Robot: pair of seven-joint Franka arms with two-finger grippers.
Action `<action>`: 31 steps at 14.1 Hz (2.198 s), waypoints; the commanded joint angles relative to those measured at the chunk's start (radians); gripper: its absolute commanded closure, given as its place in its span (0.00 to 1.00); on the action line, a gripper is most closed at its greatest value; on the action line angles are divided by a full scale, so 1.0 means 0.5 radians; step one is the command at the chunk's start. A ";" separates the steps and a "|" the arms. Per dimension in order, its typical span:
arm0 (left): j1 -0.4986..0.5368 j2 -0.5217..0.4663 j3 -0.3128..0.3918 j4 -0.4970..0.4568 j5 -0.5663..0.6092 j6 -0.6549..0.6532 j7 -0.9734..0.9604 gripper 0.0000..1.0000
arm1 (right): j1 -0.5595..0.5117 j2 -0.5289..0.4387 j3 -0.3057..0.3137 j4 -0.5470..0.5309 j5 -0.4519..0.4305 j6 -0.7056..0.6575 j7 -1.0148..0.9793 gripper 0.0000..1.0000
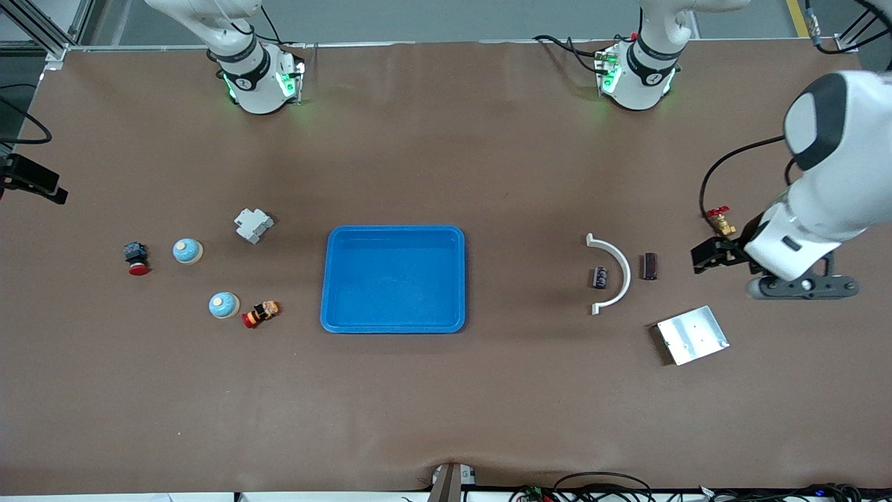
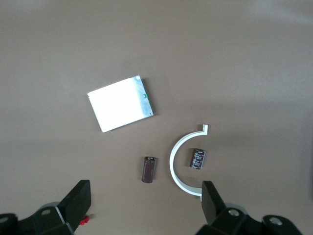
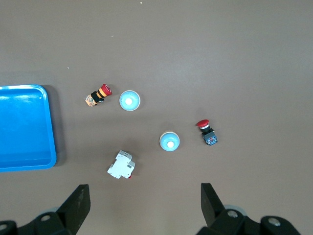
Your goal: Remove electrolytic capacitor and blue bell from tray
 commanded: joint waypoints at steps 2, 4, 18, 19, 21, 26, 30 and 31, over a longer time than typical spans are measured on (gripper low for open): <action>0.076 -0.064 -0.007 0.063 -0.031 -0.050 0.095 0.00 | -0.034 0.010 0.017 0.026 0.030 -0.009 -0.026 0.00; 0.088 -0.061 0.002 0.124 -0.031 -0.053 0.089 0.00 | -0.037 0.010 0.017 0.026 0.030 -0.012 -0.026 0.00; 0.094 -0.251 -0.148 0.226 -0.006 -0.520 0.132 0.00 | -0.034 0.010 0.020 0.026 0.030 -0.009 -0.023 0.00; 0.094 -0.257 -0.148 0.232 -0.006 -0.520 0.129 0.00 | -0.034 0.010 0.020 0.026 0.030 -0.012 -0.023 0.00; 0.094 -0.264 -0.151 0.229 -0.006 -0.520 0.117 0.00 | -0.034 0.010 0.020 0.026 0.030 -0.012 -0.023 0.00; 0.088 -0.267 -0.154 0.229 -0.006 -0.520 0.053 0.00 | -0.037 0.010 0.017 0.026 0.030 -0.009 -0.026 0.00; 0.088 -0.264 -0.161 0.226 -0.006 -0.520 0.052 0.00 | -0.034 0.010 0.020 0.026 0.030 -0.009 -0.023 0.00; 0.091 -0.264 -0.161 0.229 -0.006 -0.520 0.052 0.00 | -0.034 0.010 0.020 0.026 0.030 -0.009 -0.023 0.00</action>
